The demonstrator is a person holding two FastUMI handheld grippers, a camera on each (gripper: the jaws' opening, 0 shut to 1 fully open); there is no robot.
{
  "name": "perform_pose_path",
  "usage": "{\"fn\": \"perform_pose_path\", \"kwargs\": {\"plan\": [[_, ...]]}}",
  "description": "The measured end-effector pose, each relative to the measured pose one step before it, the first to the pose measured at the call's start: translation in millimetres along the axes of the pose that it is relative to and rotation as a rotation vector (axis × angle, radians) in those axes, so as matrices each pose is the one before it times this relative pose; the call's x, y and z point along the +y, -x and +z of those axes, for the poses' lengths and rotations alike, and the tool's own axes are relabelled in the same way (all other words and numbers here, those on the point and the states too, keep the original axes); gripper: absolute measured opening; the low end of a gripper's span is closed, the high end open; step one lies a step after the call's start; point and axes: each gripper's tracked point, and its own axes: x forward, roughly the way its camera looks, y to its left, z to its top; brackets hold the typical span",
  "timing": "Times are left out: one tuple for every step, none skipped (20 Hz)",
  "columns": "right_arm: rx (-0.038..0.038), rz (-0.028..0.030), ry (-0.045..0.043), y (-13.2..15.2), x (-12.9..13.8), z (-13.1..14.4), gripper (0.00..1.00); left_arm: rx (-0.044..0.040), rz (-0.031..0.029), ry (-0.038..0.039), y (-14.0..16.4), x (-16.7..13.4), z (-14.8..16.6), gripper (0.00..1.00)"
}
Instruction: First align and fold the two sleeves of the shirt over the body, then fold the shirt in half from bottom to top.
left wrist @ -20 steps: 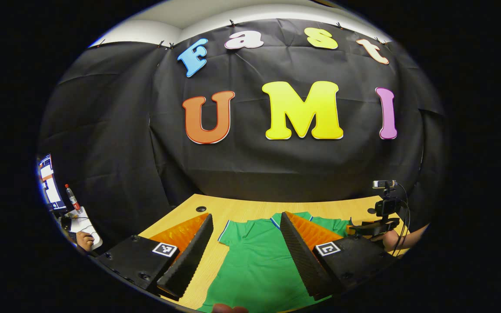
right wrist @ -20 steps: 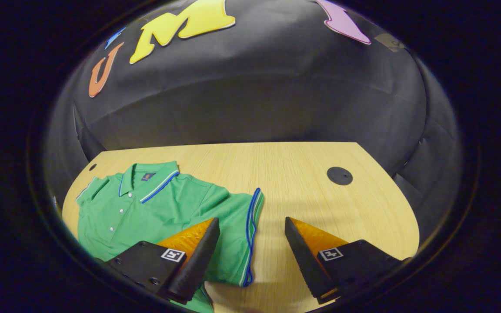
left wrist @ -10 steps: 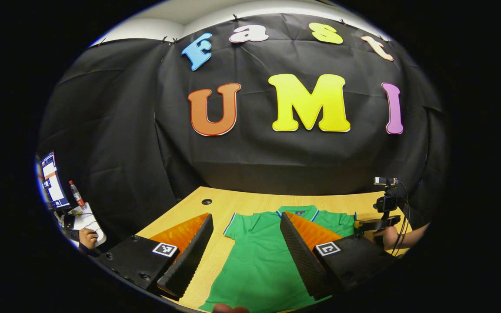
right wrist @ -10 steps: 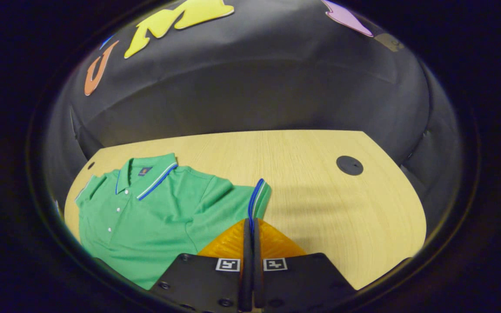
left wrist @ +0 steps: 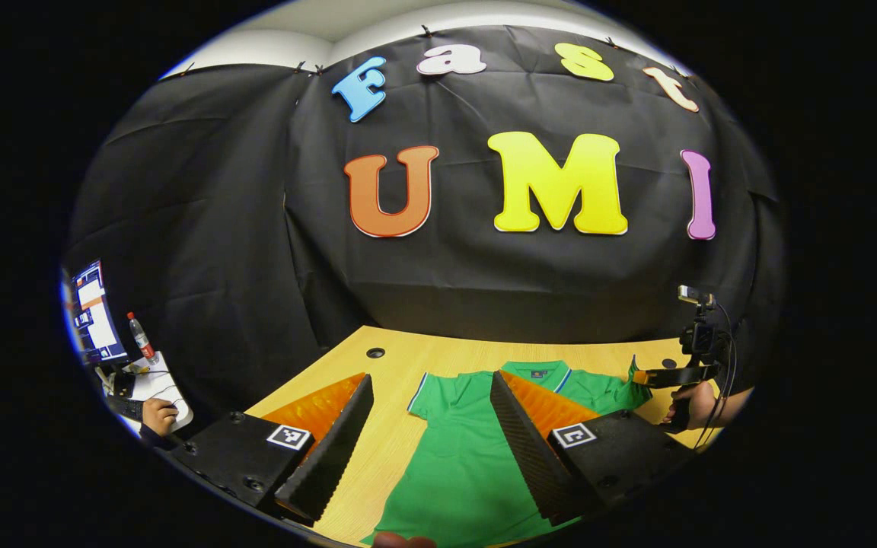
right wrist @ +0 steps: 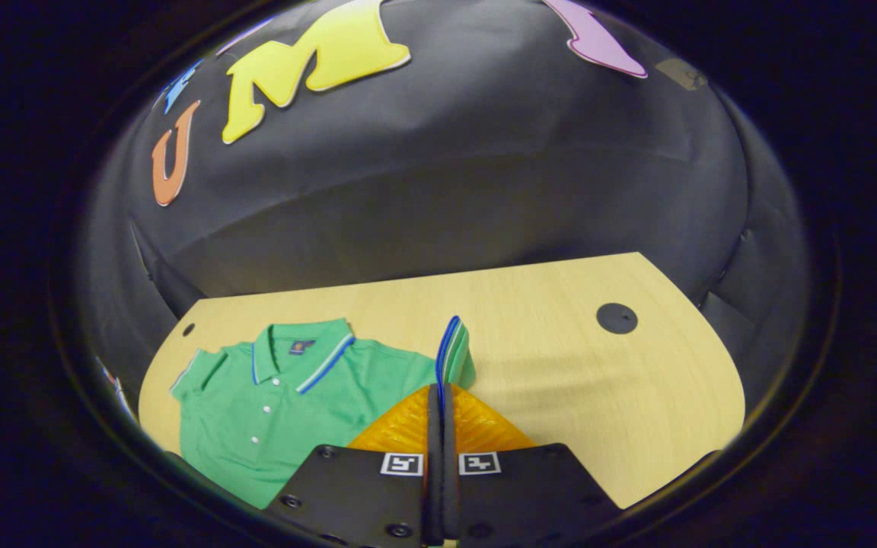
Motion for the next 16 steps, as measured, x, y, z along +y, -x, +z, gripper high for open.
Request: {"fn": "perform_pose_path", "kwargs": {"plan": [[-0.00304, 0.00866, -0.00535, 1.67, 11.66, 5.04, 0.02, -0.00103, 0.00281, 0.00454, 0.1, 4.01, 1.19, 0.99], [-0.00257, 0.00751, -0.00419, 1.28, 12.49, 3.1, 0.02, -0.00216, 0.00406, 0.00536, 0.54, 3.95, 0.97, 0.99], [0.00073, 0.00544, 0.00054, -1.26, 13.77, 1.49, 0.02, -0.00262, 0.00387, 0.00635, 0.7, 4.6, 0.42, 0.99], [0.00374, 0.00436, 0.0033, -0.97, 11.58, -1.88, 0.02, 0.00058, 0.00365, 0.00726, 0.75, 4.19, -0.91, 0.99], [0.00607, 0.00538, 0.00615, -3.19, 12.97, -1.64, 0.02, 0.00243, 0.00384, 0.0057, 0.81, 5.72, -0.73, 0.99], [0.00785, 0.00447, 0.00774, -3.56, 14.29, -3.94, 0.02, 0.00331, 0.00895, 0.00282, 1.82, 6.31, -0.69, 0.99], [0.00671, 0.00393, 0.00693, -4.55, 11.82, -3.41, 0.02, 0.0026, 0.011, 0.00127, 1.18, 9.51, -1.39, 0.99], [0.01214, 0.0026, 0.00579, -4.67, 12.28, -5.91, 0.02, 0.00238, 0.0119, 0.00087, 1.6, 8.24, -1.24, 0.99], [0.01195, -0.00036, 0.00065, -4.77, 9.44, -4.3, 0.02, 0.00397, 0.01314, 0.00107, 1.16, 9.75, -1.51, 0.99], [0.01735, 0.00207, -0.00423, -8.03, 11.43, -7.8, 0.02, 0.00321, 0.01326, 0.00159, 1.41, 9.62, -0.72, 0.99], [0.01286, 0.00009, -0.00166, -4.47, 8.83, -6.45, 0.03, 0.00077, 0.01343, 0.00203, 0.71, 9.98, -0.65, 0.99], [0.00743, -0.00317, 0.00274, -4.85, 6.54, -3.92, 0.02, 0.0011, 0.01406, -0.00207, 0.47, 8.5, 0.2, 0.99], [0.00275, -0.00295, 0.00847, -5.97, 5.76, -3.45, 0.0, 0.00079, 0.01351, -0.00107, -0.43, 8.5, -0.05, 0.99], [0.01056, -0.00706, 0.00786, -5.51, 6.08, -4.11, 0.0, -0.0013, 0.00489, 0.00193, 0.13, 5.98, 1.66, 0.99], [0.01247, -0.00164, 0.00462, -3.26, 4.24, -4.25, 0.05, -0.00085, 0.00236, 0.00297, 0.61, 4.0, 0.24, 0.99], [0.00898, -0.00257, 0.00462, -3.24, 4.18, -4.73, 0.05, -0.00085, 0.00301, 0.00128, -0.03, 3.77, 0.26, 0.99]]}}
